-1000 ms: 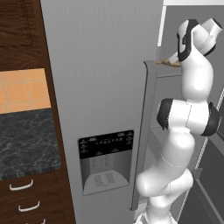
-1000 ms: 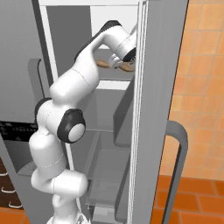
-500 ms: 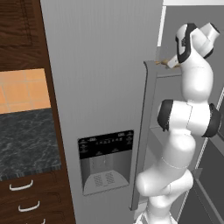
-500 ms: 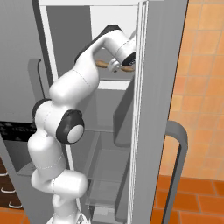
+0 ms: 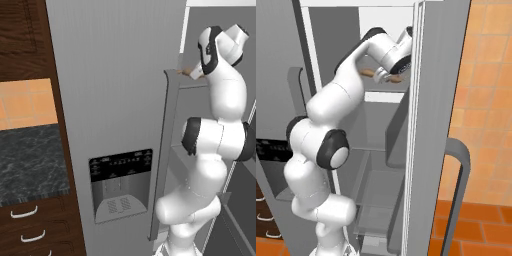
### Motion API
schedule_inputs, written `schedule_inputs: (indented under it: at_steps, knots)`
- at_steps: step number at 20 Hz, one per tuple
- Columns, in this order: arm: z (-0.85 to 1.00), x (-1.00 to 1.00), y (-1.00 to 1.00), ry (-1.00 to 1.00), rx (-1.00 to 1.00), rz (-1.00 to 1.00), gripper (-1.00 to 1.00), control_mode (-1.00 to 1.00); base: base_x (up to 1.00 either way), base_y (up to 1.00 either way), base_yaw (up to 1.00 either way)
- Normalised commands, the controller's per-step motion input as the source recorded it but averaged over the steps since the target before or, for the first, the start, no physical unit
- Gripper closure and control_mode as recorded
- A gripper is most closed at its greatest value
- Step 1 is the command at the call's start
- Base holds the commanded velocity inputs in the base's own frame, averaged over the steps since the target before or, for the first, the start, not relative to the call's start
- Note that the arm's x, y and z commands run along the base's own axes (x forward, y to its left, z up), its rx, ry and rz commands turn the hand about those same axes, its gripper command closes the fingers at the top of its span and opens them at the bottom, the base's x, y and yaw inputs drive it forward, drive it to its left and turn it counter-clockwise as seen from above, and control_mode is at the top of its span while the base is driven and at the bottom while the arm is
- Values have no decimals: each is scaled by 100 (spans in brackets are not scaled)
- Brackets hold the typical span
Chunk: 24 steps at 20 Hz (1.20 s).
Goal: Place one sweet potato and one chicken drumstick in each tupperware on the nearby counter, to pack two identical lunches.
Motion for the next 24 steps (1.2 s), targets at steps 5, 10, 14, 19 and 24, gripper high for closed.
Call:
schedule_inputs:
  at_steps: [5,10,14,19,24]
  knots:
    - [-16,-98,44,-11,-1,-26,100,-100,0,0,0]
    - [0,-100,29,-5,0,-31,100,-100,0,0,0]
    - [0,-100,32,-3,0,-32,100,-100,0,0,0]
    - [12,-100,18,6,0,-28,100,-100,0,0,0]
    - [3,-100,0,5,0,-21,100,-100,0,0,0]
